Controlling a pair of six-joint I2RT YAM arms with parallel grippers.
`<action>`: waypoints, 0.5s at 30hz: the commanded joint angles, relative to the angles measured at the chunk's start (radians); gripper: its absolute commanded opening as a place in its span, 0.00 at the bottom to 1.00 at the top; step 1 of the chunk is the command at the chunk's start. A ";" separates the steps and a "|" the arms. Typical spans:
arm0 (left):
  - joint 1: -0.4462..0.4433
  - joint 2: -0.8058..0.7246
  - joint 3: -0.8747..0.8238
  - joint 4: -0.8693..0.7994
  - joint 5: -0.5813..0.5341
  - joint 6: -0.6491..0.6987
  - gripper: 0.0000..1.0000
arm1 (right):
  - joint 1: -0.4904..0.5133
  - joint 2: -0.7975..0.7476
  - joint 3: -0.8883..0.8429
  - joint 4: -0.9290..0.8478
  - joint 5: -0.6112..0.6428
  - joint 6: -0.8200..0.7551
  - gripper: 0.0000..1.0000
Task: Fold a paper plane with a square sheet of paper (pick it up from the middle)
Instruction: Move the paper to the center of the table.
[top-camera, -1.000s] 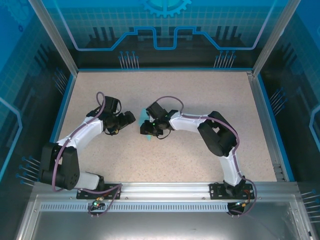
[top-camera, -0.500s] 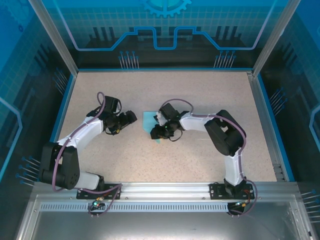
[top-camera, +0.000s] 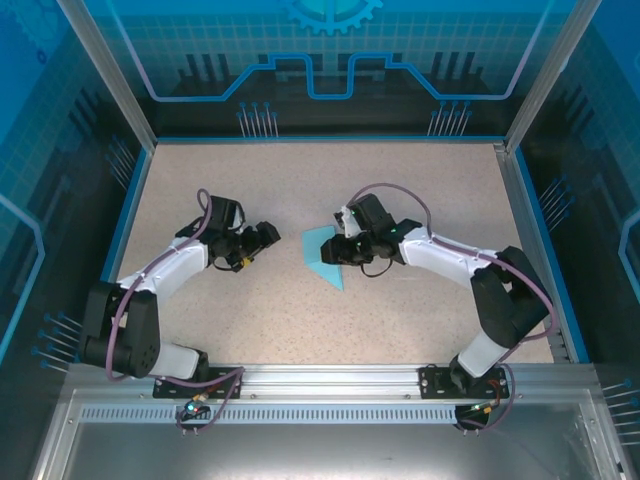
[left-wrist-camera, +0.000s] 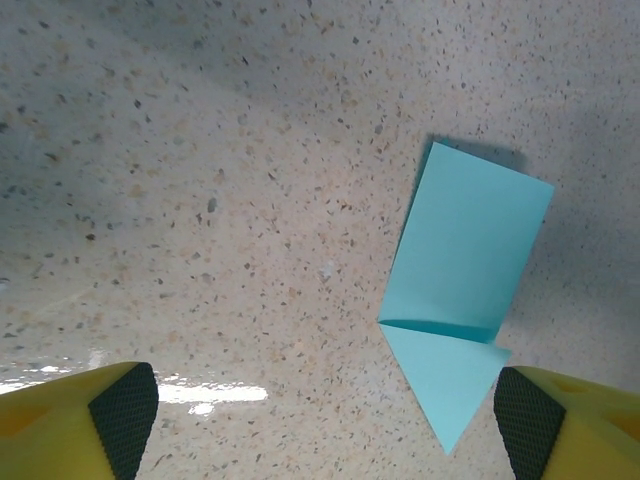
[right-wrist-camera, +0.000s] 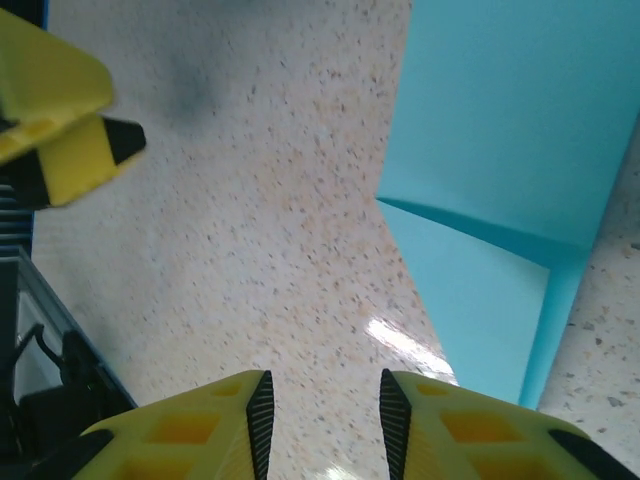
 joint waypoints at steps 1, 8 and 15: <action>-0.006 0.002 -0.024 0.061 0.055 -0.049 0.91 | 0.054 0.010 -0.066 0.127 0.136 0.307 0.37; -0.016 0.024 -0.022 0.070 0.067 -0.048 0.91 | 0.089 0.103 -0.096 0.259 0.216 0.501 0.36; -0.022 0.039 -0.024 0.074 0.078 -0.046 0.91 | 0.091 0.200 -0.089 0.240 0.267 0.503 0.35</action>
